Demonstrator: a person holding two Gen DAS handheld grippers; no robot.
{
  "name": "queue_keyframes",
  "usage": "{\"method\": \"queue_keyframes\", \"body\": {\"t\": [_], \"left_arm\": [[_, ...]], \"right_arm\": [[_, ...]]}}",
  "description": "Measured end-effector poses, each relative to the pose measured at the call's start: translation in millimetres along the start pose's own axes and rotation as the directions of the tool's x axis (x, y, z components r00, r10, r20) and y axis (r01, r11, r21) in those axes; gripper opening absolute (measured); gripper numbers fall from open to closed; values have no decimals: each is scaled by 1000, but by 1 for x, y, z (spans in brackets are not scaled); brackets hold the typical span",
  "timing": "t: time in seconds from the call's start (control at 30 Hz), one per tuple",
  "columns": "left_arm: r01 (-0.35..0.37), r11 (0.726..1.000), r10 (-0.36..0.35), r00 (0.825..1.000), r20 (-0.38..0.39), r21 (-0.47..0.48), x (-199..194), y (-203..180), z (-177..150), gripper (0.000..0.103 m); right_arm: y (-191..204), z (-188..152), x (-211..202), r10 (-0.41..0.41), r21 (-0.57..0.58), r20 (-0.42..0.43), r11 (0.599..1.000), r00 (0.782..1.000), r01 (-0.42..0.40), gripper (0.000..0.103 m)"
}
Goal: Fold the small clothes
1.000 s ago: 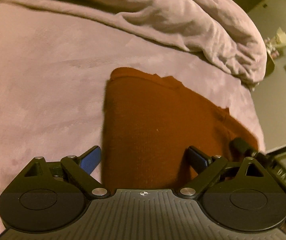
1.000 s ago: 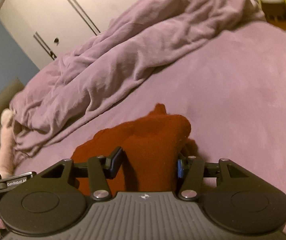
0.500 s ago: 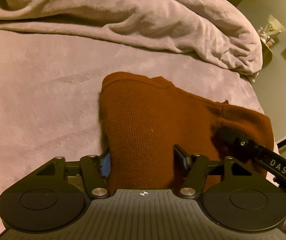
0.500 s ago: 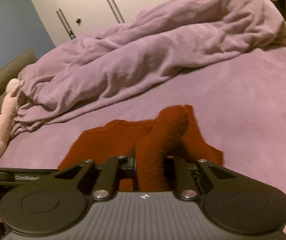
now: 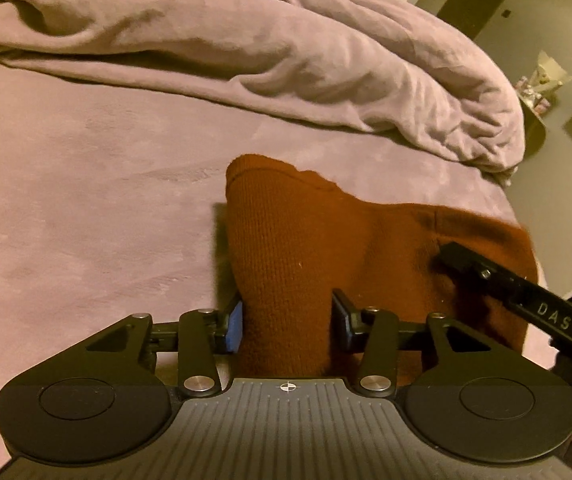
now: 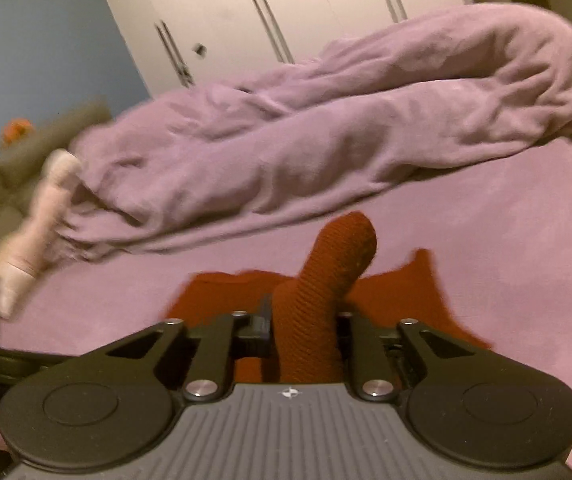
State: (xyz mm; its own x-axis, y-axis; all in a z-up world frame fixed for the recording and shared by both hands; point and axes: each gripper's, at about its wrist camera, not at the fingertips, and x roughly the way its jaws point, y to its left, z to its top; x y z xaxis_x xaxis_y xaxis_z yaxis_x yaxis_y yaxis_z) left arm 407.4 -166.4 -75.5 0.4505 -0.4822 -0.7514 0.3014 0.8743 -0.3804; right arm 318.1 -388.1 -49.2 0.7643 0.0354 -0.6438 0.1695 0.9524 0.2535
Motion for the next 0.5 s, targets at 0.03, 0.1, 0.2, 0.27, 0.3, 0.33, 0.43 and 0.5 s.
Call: {"method": "queue_keyframes", "body": {"t": [0.03,0.1,0.2,0.27,0.3,0.33,0.43,0.5], "left_arm": [[-22,1000,22,1000,5,18,-1,-3,0,56],[-67,996,66,997,28,66,-7,-9,-2,61],[-99,988,94,994,50,117,-14,-18,-7,62],[-104,986,98,994,50,133,-16,-23,-12,62],[-113,984,107,993,50,139,-16,-25,-14,62],[-121,982,114,992,54,145,-16,-27,-16,62],[-135,977,127,990,54,167,-17,-33,-20,63],[-141,974,134,990,52,177,-17,-35,-22,65]], "right_arm": [[1,-2,-5,-42,-31,10,999,999,42,29],[-1,-6,-22,-71,-51,48,996,996,73,32],[-4,-14,-52,-40,-51,110,998,993,46,35],[-7,-18,-60,-35,-47,107,998,994,40,35],[-9,-20,-59,-32,-41,82,999,996,36,35],[-10,-21,-56,-33,-33,60,999,998,35,33],[-9,-27,-44,-32,-30,6,999,999,32,16],[-4,-29,-38,-50,-63,2,997,999,50,16]]}}
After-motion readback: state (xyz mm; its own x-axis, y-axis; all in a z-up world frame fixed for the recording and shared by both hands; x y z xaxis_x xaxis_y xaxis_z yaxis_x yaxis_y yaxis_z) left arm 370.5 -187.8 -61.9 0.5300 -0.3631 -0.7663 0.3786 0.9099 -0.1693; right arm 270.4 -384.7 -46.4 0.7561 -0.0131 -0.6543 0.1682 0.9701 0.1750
